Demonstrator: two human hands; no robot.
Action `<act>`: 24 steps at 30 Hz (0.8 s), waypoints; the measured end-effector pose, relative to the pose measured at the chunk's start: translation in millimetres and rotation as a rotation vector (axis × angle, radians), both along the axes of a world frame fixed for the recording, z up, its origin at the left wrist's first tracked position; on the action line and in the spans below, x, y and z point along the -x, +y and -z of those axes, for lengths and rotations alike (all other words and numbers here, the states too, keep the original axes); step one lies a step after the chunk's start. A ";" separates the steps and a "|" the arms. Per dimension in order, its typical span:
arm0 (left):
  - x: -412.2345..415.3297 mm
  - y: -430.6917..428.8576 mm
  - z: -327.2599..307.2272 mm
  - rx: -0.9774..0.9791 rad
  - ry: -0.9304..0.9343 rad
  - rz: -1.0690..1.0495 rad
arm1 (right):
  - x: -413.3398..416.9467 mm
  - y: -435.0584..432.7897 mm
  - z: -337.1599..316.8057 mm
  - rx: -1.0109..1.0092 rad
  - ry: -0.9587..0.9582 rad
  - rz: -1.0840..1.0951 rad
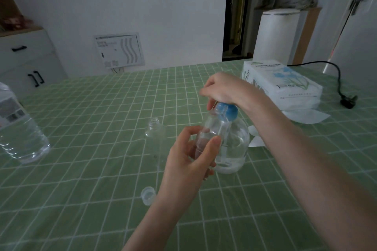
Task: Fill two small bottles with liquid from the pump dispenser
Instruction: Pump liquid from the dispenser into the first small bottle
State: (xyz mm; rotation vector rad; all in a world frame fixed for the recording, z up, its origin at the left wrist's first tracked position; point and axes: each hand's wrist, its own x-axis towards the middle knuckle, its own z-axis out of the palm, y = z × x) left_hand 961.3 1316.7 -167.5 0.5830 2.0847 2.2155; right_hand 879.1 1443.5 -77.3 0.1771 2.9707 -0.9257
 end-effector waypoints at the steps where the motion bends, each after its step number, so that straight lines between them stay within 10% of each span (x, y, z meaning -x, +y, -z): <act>1: 0.0 -0.5 -0.5 0.001 0.004 0.001 | 0.0 0.4 -2.1 -0.006 0.013 -0.001; 24: 0.1 -1.5 -2.4 -0.013 0.007 0.011 | 1.9 2.3 -8.7 -0.018 0.038 -0.012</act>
